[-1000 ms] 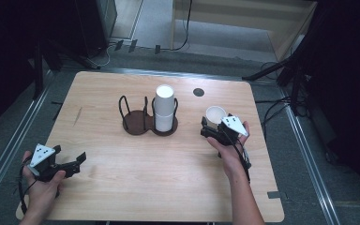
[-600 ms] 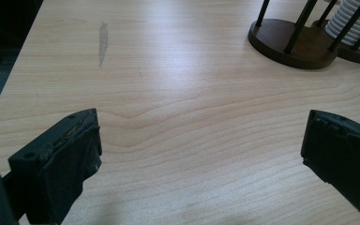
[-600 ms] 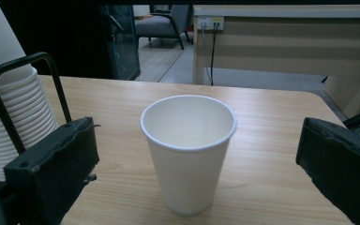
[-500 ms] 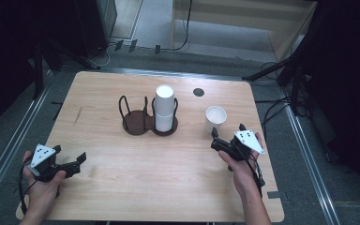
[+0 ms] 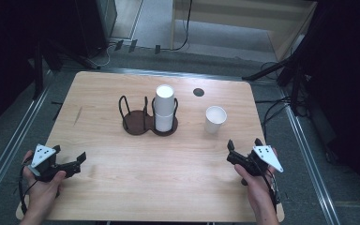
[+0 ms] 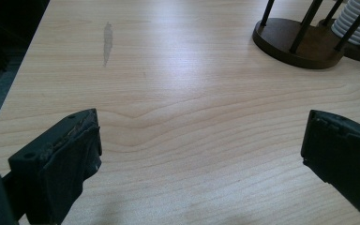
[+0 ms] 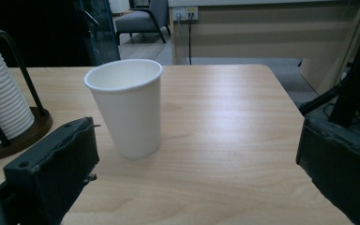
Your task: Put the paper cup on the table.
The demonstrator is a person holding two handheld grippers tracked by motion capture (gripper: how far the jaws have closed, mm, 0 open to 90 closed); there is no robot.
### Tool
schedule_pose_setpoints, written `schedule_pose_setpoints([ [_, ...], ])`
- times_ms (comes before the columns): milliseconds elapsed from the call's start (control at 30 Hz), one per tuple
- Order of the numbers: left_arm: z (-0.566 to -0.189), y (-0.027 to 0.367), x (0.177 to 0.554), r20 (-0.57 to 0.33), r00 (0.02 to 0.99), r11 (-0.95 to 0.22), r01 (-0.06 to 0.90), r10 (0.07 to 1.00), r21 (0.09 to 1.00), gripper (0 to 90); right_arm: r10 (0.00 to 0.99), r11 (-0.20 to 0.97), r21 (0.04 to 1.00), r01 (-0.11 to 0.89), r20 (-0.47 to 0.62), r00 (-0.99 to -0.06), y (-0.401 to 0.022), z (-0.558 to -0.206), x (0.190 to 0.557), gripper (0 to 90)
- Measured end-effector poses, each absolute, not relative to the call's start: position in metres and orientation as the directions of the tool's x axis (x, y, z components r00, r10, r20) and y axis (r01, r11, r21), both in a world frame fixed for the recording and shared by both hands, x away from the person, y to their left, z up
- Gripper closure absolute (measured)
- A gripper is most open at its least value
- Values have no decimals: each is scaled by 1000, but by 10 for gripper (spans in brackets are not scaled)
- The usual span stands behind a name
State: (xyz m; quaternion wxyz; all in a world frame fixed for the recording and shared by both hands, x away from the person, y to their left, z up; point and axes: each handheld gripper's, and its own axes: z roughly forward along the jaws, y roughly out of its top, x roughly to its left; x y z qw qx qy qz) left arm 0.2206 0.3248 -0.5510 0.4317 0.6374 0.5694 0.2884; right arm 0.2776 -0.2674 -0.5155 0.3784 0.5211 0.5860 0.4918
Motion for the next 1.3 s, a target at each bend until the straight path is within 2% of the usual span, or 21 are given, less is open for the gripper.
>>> schedule_pose_setpoints([
  [767,-551,323,220,-112,184,12,476,977,879,0,989,-32,948,317,75,-125,-311,-543,229,0],
  [1300,-551,323,220,-106,185,4,480,977,877,0,992,-5,951,309,44,-118,-325,-545,207,0],
])
